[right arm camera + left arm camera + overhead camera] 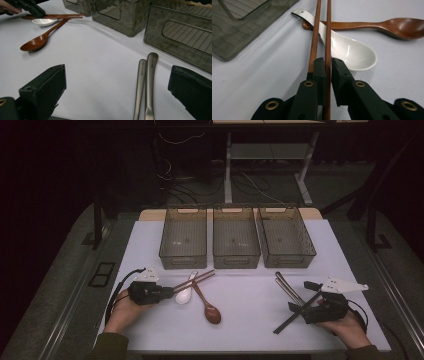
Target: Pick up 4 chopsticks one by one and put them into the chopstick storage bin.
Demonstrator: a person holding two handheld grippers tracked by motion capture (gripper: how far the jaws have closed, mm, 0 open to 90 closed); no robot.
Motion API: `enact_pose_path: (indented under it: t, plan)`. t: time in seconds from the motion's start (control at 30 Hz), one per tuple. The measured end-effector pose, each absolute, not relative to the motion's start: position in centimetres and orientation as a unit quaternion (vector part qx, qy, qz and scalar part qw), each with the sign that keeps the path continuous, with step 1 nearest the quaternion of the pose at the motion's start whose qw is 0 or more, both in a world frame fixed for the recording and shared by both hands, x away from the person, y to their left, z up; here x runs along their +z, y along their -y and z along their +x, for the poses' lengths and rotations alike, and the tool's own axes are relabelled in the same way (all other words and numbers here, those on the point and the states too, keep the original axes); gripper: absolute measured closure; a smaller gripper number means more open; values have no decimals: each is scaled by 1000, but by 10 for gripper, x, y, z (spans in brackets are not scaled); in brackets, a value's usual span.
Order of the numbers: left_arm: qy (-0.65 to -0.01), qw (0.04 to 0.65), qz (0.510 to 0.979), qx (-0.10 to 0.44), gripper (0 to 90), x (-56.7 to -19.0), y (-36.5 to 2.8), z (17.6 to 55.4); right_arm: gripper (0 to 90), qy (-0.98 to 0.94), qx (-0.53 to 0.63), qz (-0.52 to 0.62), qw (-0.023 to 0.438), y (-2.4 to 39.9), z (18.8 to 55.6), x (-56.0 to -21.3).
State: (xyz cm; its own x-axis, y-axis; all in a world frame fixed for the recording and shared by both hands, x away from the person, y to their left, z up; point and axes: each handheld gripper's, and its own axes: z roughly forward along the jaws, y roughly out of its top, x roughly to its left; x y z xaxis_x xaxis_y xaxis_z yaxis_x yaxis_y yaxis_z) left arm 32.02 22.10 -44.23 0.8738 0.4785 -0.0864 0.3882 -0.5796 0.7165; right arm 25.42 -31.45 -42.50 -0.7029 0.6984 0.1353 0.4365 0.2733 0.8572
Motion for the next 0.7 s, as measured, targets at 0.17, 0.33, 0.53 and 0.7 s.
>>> enact_pose_path:
  t: [0.17,0.33,0.53,0.7]
  plan:
    - [-243,382,890,58,801,-444,-219,320,13,-786,483,361,136,314,254,-425]
    - [-243,378,892,57,815,-444,-218,320,12,-786,483,361,135,314,254,-425]
    - [-244,378,892,55,820,-444,-218,320,12,-788,482,360,135,314,254,-425]
    - [-243,377,892,55,824,-444,-218,320,12,-787,482,360,134,314,254,-426]
